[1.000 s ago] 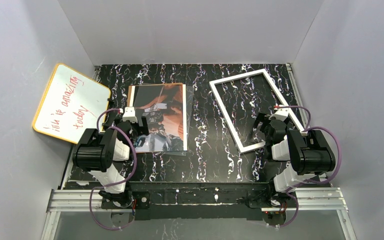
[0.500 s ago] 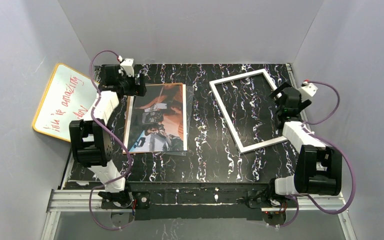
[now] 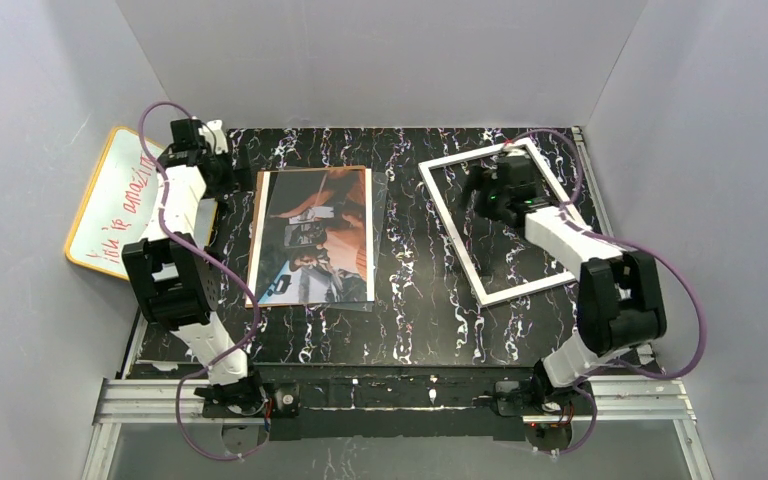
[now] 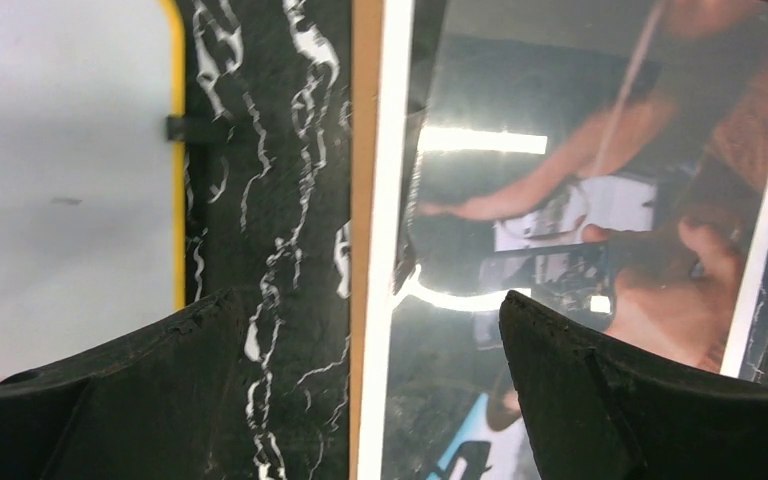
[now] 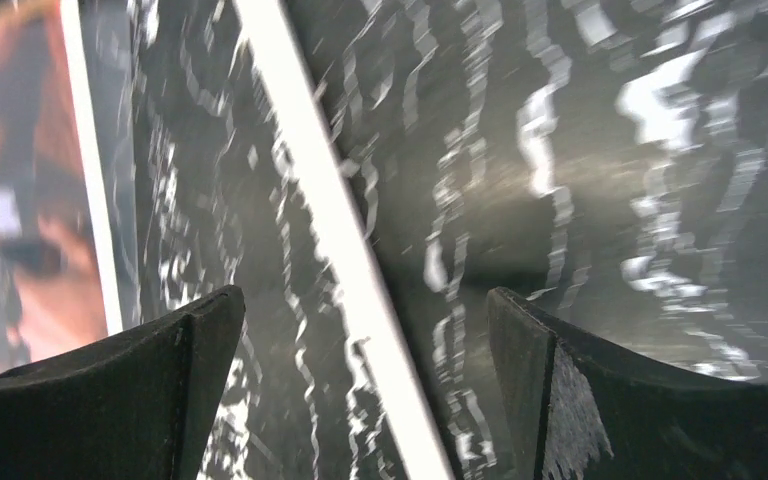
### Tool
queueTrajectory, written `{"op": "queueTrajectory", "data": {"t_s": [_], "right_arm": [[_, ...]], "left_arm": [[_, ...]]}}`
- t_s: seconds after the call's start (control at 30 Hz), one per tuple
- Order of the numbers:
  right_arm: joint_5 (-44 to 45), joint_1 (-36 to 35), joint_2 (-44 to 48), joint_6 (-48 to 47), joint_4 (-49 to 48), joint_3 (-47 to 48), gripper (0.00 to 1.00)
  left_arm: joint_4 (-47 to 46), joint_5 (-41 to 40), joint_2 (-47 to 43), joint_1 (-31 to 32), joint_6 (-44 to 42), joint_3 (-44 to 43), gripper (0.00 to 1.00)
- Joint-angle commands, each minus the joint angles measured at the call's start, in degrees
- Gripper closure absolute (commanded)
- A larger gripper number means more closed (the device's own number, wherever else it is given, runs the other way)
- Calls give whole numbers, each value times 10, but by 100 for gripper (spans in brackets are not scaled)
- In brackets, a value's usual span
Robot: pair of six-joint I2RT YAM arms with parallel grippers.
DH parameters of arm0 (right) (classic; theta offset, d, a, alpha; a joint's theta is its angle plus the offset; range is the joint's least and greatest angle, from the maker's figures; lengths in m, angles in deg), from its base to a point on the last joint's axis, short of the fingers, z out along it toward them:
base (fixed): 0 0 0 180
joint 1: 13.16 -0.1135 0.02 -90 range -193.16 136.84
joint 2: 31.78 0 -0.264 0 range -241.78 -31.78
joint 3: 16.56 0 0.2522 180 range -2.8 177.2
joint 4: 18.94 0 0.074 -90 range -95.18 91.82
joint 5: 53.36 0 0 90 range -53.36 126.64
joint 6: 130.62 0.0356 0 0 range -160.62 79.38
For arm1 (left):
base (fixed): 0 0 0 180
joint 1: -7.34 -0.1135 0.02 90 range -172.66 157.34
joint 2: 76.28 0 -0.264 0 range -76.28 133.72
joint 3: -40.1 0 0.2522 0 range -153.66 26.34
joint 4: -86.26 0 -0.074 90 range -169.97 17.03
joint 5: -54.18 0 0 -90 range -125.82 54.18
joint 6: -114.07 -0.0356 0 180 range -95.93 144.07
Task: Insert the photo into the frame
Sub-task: Turn over the photo frame at the center of the board.
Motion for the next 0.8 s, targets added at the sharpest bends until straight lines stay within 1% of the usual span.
{"op": "queueTrajectory", "data": {"t_s": [0.0,0.1,0.2,0.4,0.47,0.53,0.6,0.77], "right_arm": [[-41,-56,-48,-55,60,39,1],[-47,-78,-90,-73,89,71,1],[-31,-86,-122,-83,115,91,2],[-16,-89,-157,-98,134,107,9],[-7,-98,-167,-101,138,113,13],[9,-112,-180,-104,146,120,19],[45,-133,-195,-108,159,132,24],[122,-174,-233,-106,203,172,41]], "left_arm": [[57,25,-17,-17,-11,2,2],[81,60,-18,-17,-17,12,2],[100,88,-19,-17,-14,21,2],[119,130,-34,-15,-13,48,2],[125,136,-41,-9,-15,54,2],[129,136,-48,0,-16,60,2],[131,134,-54,8,-16,66,2],[136,124,-59,34,-17,74,2]]}}
